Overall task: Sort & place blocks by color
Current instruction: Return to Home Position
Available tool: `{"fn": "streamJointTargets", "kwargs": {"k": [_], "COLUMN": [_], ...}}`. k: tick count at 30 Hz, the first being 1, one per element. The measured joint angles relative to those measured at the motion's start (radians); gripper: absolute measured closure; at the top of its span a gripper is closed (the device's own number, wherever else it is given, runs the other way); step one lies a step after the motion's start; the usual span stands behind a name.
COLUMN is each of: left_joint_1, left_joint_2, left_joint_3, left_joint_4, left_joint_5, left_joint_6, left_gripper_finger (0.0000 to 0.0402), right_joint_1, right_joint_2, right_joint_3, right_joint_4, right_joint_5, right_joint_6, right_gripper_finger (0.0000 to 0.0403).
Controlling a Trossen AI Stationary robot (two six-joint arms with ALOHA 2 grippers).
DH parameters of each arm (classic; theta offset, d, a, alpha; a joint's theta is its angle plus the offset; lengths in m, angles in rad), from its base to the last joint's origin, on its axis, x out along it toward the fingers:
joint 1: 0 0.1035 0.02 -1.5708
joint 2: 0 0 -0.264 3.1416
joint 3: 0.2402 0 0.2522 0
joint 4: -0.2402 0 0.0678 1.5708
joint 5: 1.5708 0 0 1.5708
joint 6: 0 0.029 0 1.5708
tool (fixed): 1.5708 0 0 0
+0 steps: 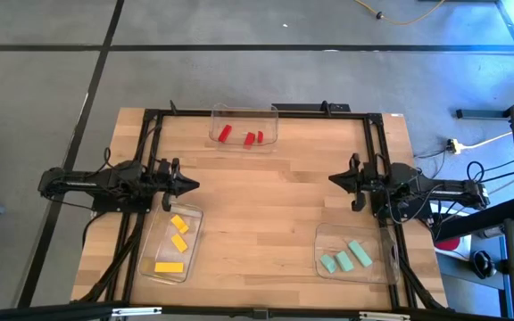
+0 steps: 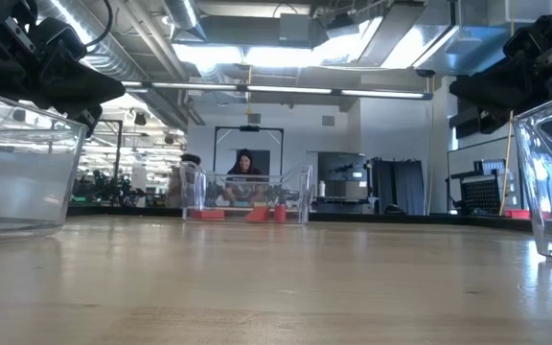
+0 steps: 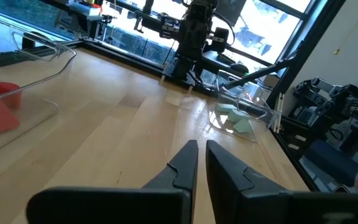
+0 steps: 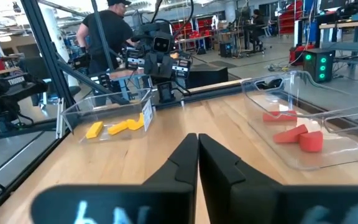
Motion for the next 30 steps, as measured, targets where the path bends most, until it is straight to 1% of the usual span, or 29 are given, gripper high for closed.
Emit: {"fn": "streamJointTargets", "kwargs": {"k": [21, 30], "left_joint_1": [0.0, 0.0], "left_joint_2": [0.0, 0.0], "left_joint_3": [0.0, 0.0], "left_joint_4": [0.0, 0.0], "left_joint_5": [0.0, 0.0], "left_joint_6": [0.0, 0.0], "left_gripper_finger": [0.0401, 0.0387], "right_joint_1": [0.0, 0.0], "right_joint_2": [0.0, 0.0], "right_joint_3": [0.0, 0.0], "right_joint_4": [0.0, 0.0], "right_joint_5": [0.0, 0.0], "right_joint_6": [-0.001, -0.001], "right_gripper_finger": [0.0391, 0.0391]}}
